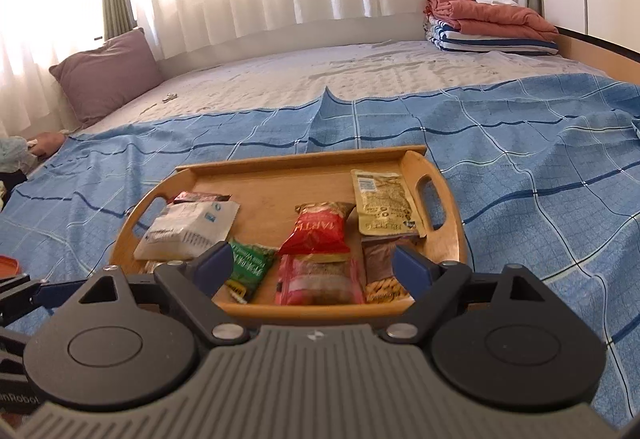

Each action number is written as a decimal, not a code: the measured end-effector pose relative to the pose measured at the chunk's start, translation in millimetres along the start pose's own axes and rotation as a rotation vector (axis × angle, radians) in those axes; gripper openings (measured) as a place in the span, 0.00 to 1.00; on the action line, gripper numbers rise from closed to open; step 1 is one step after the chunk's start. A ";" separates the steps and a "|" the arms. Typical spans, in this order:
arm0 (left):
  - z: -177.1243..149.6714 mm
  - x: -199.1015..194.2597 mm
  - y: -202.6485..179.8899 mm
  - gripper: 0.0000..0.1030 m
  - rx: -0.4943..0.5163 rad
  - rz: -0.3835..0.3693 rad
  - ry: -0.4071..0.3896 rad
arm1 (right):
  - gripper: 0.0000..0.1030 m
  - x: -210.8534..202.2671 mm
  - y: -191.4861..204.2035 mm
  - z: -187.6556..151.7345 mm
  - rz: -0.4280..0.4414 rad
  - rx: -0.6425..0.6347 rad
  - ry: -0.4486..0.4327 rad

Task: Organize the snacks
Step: 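Move both tools back to the snack pile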

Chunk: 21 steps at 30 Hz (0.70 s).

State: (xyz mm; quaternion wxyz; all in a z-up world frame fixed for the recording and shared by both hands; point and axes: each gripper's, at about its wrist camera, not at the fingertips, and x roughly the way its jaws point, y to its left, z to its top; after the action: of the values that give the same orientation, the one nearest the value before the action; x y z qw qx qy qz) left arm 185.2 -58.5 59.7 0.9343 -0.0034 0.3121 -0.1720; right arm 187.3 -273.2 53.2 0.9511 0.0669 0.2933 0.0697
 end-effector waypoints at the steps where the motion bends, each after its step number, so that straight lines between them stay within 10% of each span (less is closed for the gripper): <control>1: -3.7 -5.7 1.1 0.83 0.003 0.002 -0.003 | 0.89 -5.0 4.2 -4.8 0.005 -0.015 0.001; 21: -67.0 -64.8 11.0 0.85 0.058 0.001 0.003 | 0.92 -73.1 40.1 -85.8 0.028 -0.165 0.021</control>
State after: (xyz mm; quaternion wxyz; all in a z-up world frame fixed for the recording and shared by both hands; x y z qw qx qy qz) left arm 101.2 -20.4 42.2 0.9337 0.0241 0.3083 -0.1807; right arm 75.1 -239.0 29.8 0.9491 -0.0082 0.2957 0.1078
